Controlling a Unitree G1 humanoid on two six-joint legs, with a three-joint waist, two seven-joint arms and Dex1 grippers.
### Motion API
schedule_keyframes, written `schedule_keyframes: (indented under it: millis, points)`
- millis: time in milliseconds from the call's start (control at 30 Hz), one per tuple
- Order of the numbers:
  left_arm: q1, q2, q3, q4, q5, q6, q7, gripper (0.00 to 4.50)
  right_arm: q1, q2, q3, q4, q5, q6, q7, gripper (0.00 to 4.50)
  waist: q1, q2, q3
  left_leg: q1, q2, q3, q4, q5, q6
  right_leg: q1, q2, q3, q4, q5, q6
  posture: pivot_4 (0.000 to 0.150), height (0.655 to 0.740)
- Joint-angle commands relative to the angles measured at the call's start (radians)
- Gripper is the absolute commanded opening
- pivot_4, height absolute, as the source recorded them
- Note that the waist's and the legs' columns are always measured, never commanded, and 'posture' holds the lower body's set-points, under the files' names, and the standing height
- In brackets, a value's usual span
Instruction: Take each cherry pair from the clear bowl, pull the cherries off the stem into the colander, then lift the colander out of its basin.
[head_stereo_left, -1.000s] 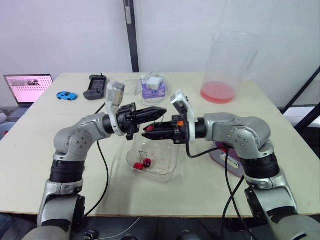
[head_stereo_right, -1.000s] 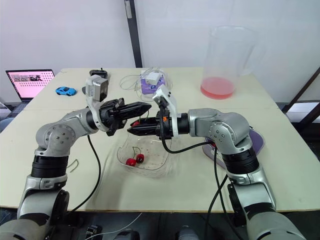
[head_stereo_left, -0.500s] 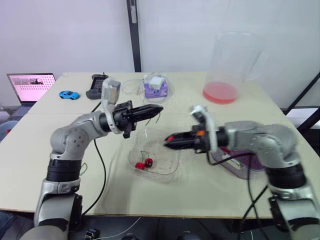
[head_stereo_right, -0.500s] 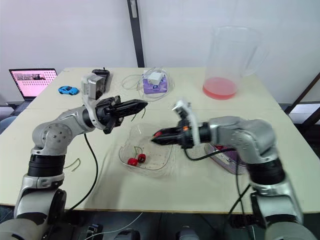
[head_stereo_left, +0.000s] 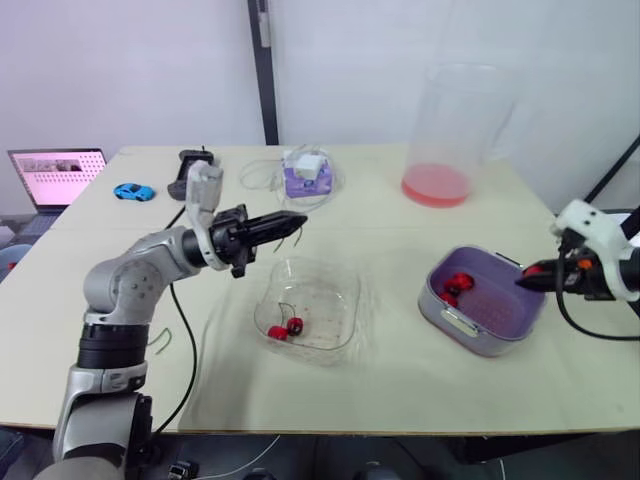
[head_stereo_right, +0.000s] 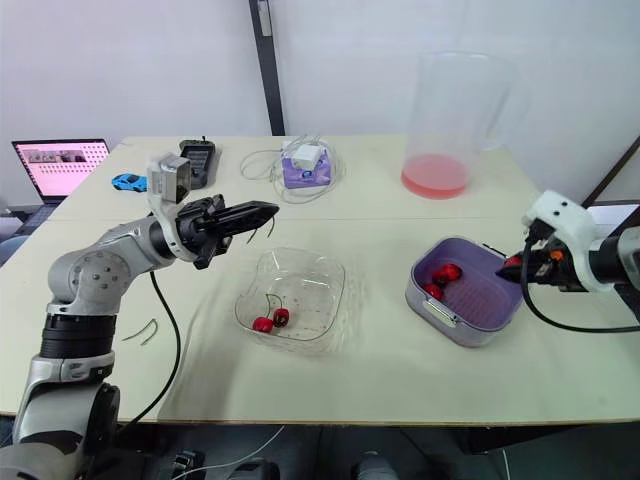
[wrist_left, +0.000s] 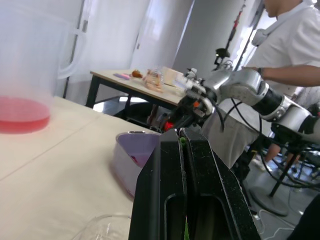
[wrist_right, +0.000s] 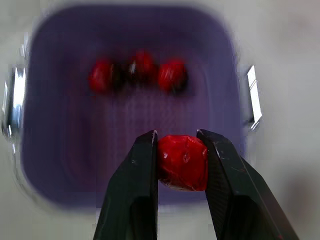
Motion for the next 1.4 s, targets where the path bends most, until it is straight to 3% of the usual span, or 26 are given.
schedule_keyframes:
  millis: [33, 133, 267, 300, 500, 600, 733, 1067, 1400]
  points:
    - [-0.009, 0.005, 0.007, -0.02, 0.005, -0.022, -0.012, 0.0, 0.002, 0.029, -0.019, -0.011, -0.019, -0.027, -0.007, 1.24, 0.0, 0.0, 0.0, 0.0, 0.0, 0.0, 0.0, 0.0, 0.0, 0.0, 0.0, 0.0, 0.001, 0.0, 0.0, 0.15, 0.7332]
    - [-0.009, 0.004, 0.005, -0.021, 0.006, -0.02, -0.015, 0.0, -0.003, 0.056, -0.027, -0.011, -0.027, -0.018, -0.021, 2.15, 0.005, 0.0, 0.0, 0.0, 0.0, 0.0, 0.0, 0.0, 0.0, 0.0, 0.0, 0.0, 0.001, 0.0, 0.0, 0.15, 0.7332]
    - [-0.008, 0.011, 0.005, -0.023, 0.011, -0.018, -0.021, 0.0, -0.013, 0.034, -0.053, -0.028, -0.013, 0.005, 0.006, 4.12, 0.01, 0.0, 0.0, -0.001, 0.0, 0.0, 0.0, 0.0, 0.0, 0.0, -0.001, 0.0, 0.0, 0.0, 0.0, 0.15, 0.7332]
    - [-0.006, 0.012, 0.006, -0.026, 0.01, -0.016, -0.02, 0.0, -0.036, 0.026, -0.057, -0.057, 0.007, 0.025, 0.021, 4.38, 0.009, 0.0, 0.0, -0.001, 0.0, 0.0, 0.0, 0.0, 0.0, 0.0, -0.001, 0.0, 0.0, 0.0, 0.0, 0.15, 0.7332]
    - [0.004, 0.033, 0.019, -0.048, 0.003, -0.001, -0.01, 0.0, -0.285, 0.083, -0.065, -0.171, 0.166, 0.136, 0.065, 4.38, -0.002, 0.001, 0.0, 0.0, 0.0, 0.0, -0.001, 0.0, 0.0, 0.0, 0.0, 0.0, 0.0, 0.0, 0.0, 0.15, 0.7332]
    - [0.032, 0.074, 0.046, -0.08, 0.001, 0.011, 0.009, 0.0, -0.486, 0.229, -0.067, -0.224, 0.315, 0.188, 0.056, 4.38, -0.004, 0.001, 0.0, 0.0, 0.001, -0.001, 0.0, 0.0, 0.0, 0.0, 0.001, 0.0, 0.0, 0.0, 0.0, 0.15, 0.7332]
    - [0.124, 0.151, 0.119, -0.144, -0.019, 0.046, 0.06, 0.0, -0.619, 0.401, -0.024, -0.286, 0.418, 0.23, 0.014, 4.38, 0.003, 0.0, 0.0, -0.001, 0.001, -0.002, -0.001, 0.0, -0.001, 0.0, 0.0, -0.001, -0.001, 0.0, 0.0, 0.15, 0.7332]
    - [0.546, 0.298, 0.352, -0.208, 0.042, 0.029, 0.189, 0.0, -0.649, 0.537, 0.135, -0.24, 0.315, 0.122, 0.048, 4.38, 0.007, 0.0, 0.0, -0.002, 0.0, -0.001, -0.001, 0.0, 0.0, -0.001, -0.002, -0.002, -0.001, 0.0, 0.0, 0.15, 0.7332]
    - [0.711, 0.273, 0.314, -0.111, 0.169, -0.023, 0.273, 0.0, -0.645, 0.58, 0.15, -0.226, 0.28, 0.119, 0.025, 4.38, 0.005, 0.0, 0.0, -0.001, 0.001, -0.001, -0.001, 0.0, 0.0, -0.001, -0.002, -0.002, 0.0, 0.0, 0.0, 0.15, 0.7332]
